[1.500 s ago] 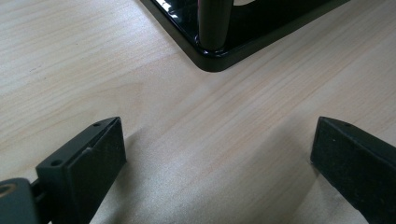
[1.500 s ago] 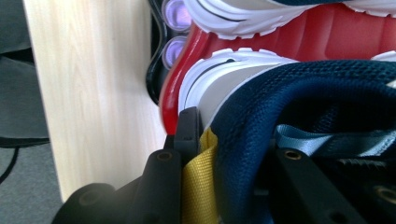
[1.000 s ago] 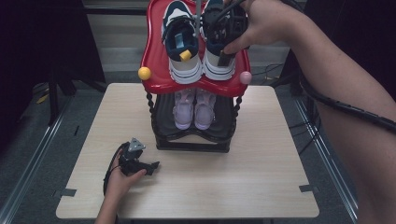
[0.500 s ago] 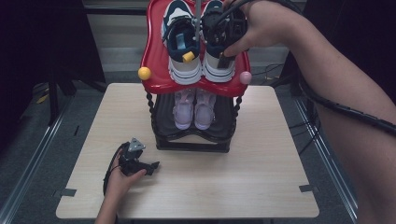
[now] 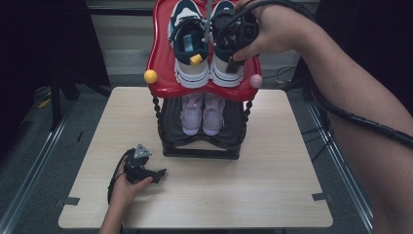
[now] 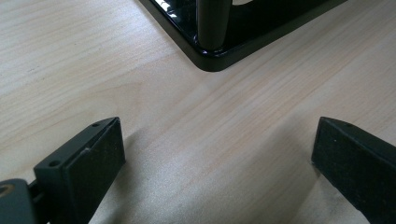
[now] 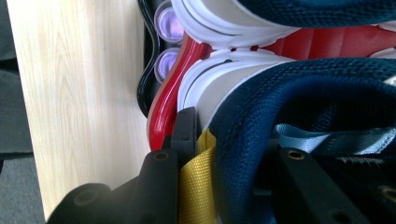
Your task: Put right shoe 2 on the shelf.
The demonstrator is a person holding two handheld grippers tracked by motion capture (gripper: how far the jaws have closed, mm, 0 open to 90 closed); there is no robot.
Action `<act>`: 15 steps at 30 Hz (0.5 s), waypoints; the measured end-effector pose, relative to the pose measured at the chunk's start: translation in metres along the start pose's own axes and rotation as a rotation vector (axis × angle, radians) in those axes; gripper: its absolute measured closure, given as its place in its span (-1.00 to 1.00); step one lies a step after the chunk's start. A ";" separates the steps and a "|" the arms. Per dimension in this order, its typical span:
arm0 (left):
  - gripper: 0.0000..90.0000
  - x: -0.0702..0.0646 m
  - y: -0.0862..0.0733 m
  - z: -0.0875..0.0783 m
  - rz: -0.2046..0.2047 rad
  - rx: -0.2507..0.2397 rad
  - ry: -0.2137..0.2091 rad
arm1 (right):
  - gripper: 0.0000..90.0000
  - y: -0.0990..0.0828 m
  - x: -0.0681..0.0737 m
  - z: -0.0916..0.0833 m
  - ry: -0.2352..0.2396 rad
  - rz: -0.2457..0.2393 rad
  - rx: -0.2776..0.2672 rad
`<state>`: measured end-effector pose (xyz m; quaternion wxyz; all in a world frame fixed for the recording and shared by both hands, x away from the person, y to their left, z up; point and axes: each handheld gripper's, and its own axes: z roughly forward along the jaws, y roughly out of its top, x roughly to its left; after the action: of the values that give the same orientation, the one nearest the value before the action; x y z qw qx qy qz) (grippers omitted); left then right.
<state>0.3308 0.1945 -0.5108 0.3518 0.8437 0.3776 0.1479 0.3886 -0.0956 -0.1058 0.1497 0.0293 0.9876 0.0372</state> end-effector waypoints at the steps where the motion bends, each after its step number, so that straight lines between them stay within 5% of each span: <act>1: -0.95 0.000 0.000 0.000 -0.001 -0.001 -0.001 | 0.54 0.000 0.000 0.000 0.001 0.010 -0.004; 15: -0.96 0.001 0.000 0.000 0.000 0.004 -0.008 | 0.22 -0.005 0.000 -0.004 0.001 0.064 -0.056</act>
<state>0.3317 0.1946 -0.5108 0.3515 0.8451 0.3763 0.1436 0.3869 -0.1009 -0.1026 0.1487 0.0568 0.9848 0.0697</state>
